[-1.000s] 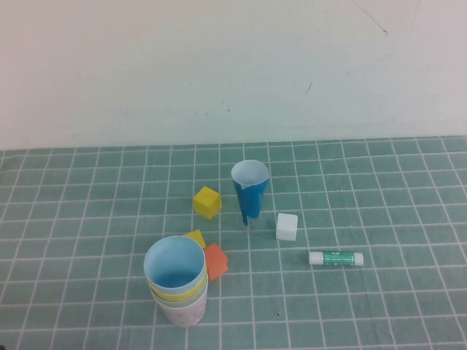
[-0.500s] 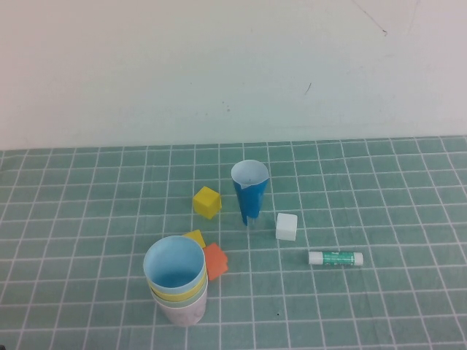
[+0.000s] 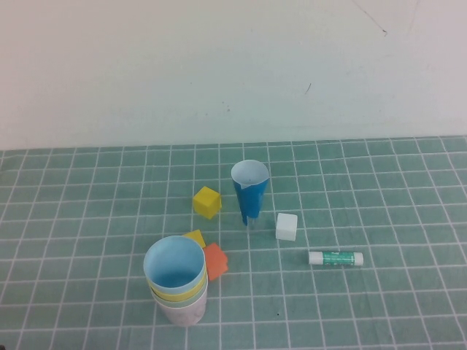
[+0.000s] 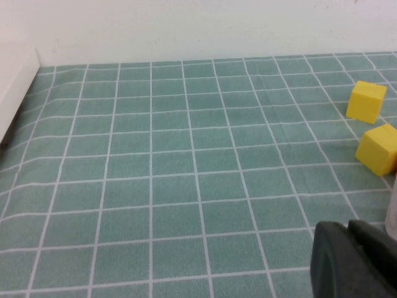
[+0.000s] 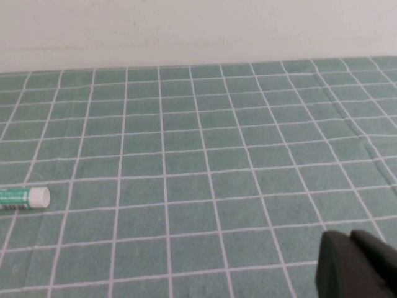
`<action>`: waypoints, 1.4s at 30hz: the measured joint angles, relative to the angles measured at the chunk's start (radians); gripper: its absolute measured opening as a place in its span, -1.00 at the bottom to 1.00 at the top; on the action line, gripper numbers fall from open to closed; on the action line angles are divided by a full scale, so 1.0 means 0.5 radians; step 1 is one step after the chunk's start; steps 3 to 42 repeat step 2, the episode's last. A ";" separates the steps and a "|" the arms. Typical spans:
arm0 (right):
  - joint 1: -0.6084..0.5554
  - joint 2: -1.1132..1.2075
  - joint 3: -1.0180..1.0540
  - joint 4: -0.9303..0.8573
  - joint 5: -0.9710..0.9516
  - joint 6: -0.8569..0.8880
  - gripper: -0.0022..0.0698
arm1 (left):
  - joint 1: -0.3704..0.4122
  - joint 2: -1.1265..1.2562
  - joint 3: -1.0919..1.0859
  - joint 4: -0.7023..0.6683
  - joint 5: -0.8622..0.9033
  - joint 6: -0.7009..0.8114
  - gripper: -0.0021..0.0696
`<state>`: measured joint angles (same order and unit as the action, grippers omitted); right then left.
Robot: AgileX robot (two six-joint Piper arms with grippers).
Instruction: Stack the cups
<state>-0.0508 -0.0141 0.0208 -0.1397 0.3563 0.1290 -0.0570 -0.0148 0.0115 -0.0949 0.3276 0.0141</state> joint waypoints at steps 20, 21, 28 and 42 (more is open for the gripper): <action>0.000 0.000 0.000 0.000 0.000 0.000 -0.94 | 0.000 0.000 0.000 0.000 0.000 0.000 -0.95; 0.000 0.000 0.000 0.000 0.000 0.000 -0.94 | 0.000 0.000 0.000 0.000 0.000 0.000 -0.95; 0.000 0.000 0.000 0.000 0.000 0.000 -0.94 | 0.000 0.000 0.000 0.000 0.000 0.000 -0.95; 0.000 0.000 0.000 0.000 0.000 0.000 -0.94 | 0.000 0.000 0.000 0.000 0.000 0.000 -0.95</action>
